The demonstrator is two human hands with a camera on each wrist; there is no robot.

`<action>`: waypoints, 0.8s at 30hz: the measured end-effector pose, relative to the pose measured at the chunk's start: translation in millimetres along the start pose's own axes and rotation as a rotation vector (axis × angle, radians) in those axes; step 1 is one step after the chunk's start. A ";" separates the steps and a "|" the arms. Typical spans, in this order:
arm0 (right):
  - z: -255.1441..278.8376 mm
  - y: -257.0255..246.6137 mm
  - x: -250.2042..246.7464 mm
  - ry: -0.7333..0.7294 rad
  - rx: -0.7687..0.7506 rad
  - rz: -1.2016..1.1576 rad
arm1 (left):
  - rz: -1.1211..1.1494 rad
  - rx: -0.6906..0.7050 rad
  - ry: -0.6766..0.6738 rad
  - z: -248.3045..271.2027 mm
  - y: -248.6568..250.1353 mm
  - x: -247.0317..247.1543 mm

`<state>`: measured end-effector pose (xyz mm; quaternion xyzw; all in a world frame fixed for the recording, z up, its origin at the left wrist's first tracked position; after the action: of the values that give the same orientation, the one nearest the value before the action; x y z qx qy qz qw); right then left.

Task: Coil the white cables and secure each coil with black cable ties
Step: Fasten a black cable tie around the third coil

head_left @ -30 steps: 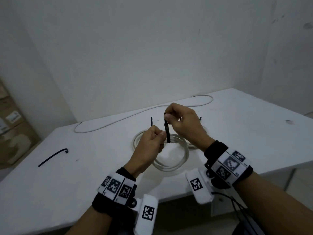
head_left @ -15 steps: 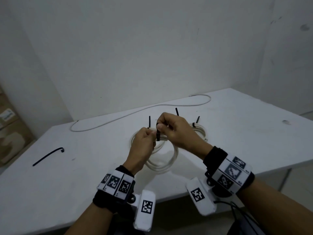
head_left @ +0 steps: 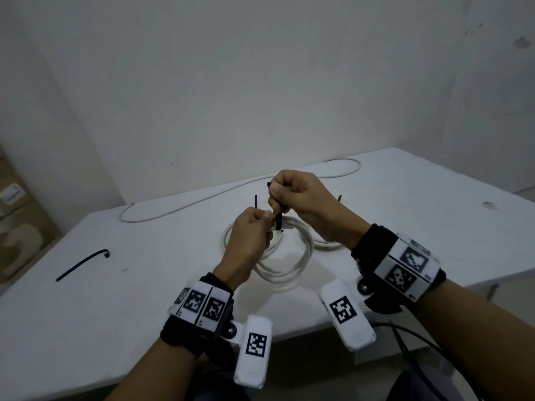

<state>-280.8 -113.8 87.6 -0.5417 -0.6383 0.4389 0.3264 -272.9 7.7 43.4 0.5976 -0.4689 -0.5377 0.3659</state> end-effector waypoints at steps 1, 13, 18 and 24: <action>-0.7 -0.6 -1.9 0.020 0.008 0.004 | -0.008 0.006 -0.013 1.2 0.3 2.4; -14.4 21.4 -31.3 0.104 0.311 -0.167 | 0.172 -0.066 -0.233 19.8 -3.1 19.5; -9.6 3.5 -30.8 0.041 0.203 -0.093 | 0.020 0.067 -0.175 17.4 -1.3 17.8; -7.1 0.8 -16.8 0.035 0.221 -0.170 | -0.025 0.162 -0.073 13.4 -8.1 20.6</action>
<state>-270.8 -128.7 90.7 -0.4539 -0.6237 0.4679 0.4313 -285.1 -8.7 27.5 0.6111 -0.5163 -0.5238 0.2925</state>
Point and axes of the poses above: each hand's wrist, its own z-axis away from the middle knuckle, its own x-axis out of the palm, y = z × x, the point moved 3 cm from there along -z, towards the middle knuckle, and after that the axes turned 2 degrees about -z, right-handed, at the moved point
